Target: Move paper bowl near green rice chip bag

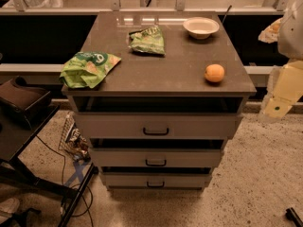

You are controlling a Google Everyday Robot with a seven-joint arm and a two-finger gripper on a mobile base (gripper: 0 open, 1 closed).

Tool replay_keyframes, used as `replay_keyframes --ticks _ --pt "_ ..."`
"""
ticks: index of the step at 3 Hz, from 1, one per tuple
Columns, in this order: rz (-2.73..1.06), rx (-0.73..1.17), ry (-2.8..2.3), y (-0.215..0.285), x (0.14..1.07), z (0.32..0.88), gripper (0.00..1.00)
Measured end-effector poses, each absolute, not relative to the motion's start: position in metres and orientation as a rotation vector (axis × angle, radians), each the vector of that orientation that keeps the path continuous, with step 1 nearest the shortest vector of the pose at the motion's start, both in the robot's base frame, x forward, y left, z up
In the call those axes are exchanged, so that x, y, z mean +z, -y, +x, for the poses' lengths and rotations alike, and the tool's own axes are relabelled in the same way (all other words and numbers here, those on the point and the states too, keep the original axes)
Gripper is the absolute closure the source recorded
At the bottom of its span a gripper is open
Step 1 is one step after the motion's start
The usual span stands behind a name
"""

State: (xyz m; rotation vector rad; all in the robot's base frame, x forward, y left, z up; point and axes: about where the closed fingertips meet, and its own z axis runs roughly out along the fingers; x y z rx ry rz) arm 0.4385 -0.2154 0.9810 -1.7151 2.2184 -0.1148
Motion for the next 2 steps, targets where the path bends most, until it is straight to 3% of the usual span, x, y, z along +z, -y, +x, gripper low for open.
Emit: replay_keyframes --ticks 2 --pt "-1.670 -0.175 -2.188 0.212 0.979 0.455 0.00"
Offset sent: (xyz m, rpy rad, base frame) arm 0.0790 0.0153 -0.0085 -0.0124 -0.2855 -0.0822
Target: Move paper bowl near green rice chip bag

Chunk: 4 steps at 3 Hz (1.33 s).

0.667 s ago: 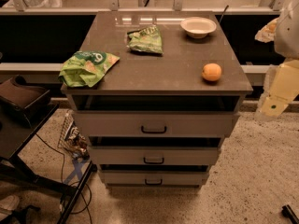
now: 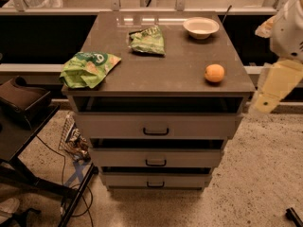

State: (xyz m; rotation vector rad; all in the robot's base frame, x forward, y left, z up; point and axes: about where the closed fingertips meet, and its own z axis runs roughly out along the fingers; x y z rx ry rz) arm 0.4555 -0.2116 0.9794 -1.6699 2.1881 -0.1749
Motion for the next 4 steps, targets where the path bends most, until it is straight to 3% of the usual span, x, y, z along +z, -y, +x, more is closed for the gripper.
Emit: replay_keyframes --ticks 3,4 --pt "-1.610 -0.291 -2.093 0.199 0.983 0.489 0.00" --pt "-1.635 -0.372 -2.006 0.188 0.961 0.527 0.00"
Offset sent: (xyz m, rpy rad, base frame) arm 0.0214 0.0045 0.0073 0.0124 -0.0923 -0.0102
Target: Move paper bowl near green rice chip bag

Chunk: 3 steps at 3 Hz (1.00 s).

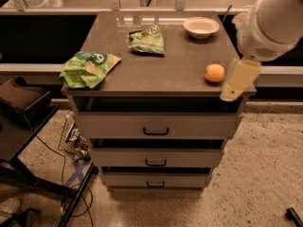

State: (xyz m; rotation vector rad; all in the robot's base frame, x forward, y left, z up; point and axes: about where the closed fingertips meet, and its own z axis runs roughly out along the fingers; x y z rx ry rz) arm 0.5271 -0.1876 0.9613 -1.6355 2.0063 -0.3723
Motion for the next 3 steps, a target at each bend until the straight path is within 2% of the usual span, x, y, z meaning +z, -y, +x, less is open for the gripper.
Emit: replay_keyframes --ticks 3 --pt "-1.536 -0.478 -1.705 0.166 0.944 0.661 0.00"
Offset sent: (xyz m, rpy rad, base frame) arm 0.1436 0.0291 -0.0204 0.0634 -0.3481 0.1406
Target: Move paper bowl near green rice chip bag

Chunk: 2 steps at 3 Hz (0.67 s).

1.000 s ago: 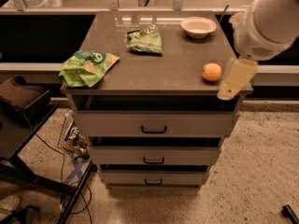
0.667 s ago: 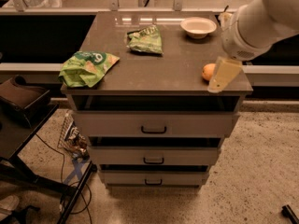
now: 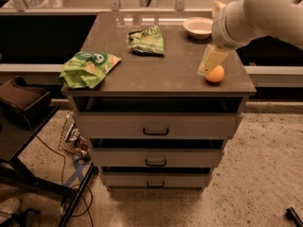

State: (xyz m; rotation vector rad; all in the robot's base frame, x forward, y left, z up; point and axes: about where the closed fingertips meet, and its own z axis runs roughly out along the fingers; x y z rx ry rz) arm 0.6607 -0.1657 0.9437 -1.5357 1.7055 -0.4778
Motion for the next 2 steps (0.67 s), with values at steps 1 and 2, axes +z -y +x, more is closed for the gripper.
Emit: replay_keyframes --ticks 1,2 --pt "-1.536 -0.478 -1.705 0.166 0.944 0.661 0.00" --pt "-1.517 -0.508 -1.649 0.160 0.940 0.699 0.00"
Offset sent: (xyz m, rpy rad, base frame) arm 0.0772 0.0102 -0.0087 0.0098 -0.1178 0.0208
